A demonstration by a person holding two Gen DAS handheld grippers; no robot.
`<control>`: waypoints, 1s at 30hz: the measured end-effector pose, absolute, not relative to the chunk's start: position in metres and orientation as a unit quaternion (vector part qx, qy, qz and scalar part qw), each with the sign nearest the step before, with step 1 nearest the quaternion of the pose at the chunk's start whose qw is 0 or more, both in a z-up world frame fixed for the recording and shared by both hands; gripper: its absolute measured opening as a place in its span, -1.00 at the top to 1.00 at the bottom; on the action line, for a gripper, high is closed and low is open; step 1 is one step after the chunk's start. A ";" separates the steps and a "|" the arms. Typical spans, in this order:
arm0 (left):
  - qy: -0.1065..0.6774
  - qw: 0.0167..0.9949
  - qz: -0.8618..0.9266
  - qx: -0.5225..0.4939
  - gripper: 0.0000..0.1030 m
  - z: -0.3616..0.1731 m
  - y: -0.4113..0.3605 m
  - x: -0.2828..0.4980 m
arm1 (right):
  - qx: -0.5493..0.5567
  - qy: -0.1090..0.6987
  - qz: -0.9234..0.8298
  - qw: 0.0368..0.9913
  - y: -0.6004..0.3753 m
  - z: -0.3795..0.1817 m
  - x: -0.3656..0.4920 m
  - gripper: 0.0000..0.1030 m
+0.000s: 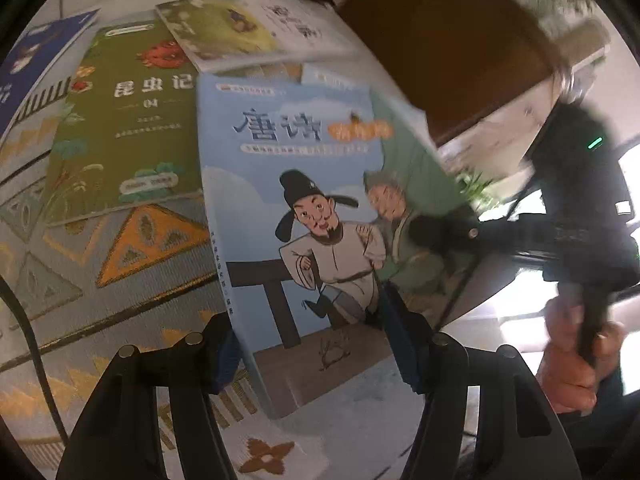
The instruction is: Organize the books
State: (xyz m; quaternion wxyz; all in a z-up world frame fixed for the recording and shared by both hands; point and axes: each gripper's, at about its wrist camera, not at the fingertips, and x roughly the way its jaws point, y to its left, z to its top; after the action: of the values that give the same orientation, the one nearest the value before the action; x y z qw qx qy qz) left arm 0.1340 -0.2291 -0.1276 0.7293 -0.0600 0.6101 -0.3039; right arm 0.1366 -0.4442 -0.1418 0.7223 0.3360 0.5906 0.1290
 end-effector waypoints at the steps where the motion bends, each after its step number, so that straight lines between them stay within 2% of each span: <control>1: 0.610 0.731 -0.302 -0.058 -0.16 -0.130 -0.227 0.131 | 0.310 0.591 0.129 0.733 -0.439 -0.138 0.136 0.68; 5: 0.607 0.728 -0.311 -0.069 -0.16 -0.132 -0.221 0.120 | 0.193 0.585 0.130 0.777 -0.414 -0.127 0.125 0.68; 15: 0.601 0.719 -0.331 -0.109 -0.16 -0.128 -0.206 0.069 | 0.063 0.556 0.150 0.815 -0.380 -0.121 0.068 0.66; 23: 0.565 0.761 -0.310 -0.073 -0.16 -0.104 -0.192 0.038 | 0.037 0.521 0.169 0.836 -0.358 -0.110 0.034 0.63; 30: 0.538 0.785 -0.283 -0.118 -0.16 -0.079 -0.143 0.026 | 0.030 0.498 0.204 0.842 -0.324 -0.084 0.030 0.60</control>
State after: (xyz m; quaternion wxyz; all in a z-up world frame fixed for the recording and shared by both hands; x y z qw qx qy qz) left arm 0.0259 -0.1432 -0.0790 0.7851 -0.1176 0.5382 -0.2831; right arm 0.0304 -0.3242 -0.0837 0.8423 0.0301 0.4979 0.2041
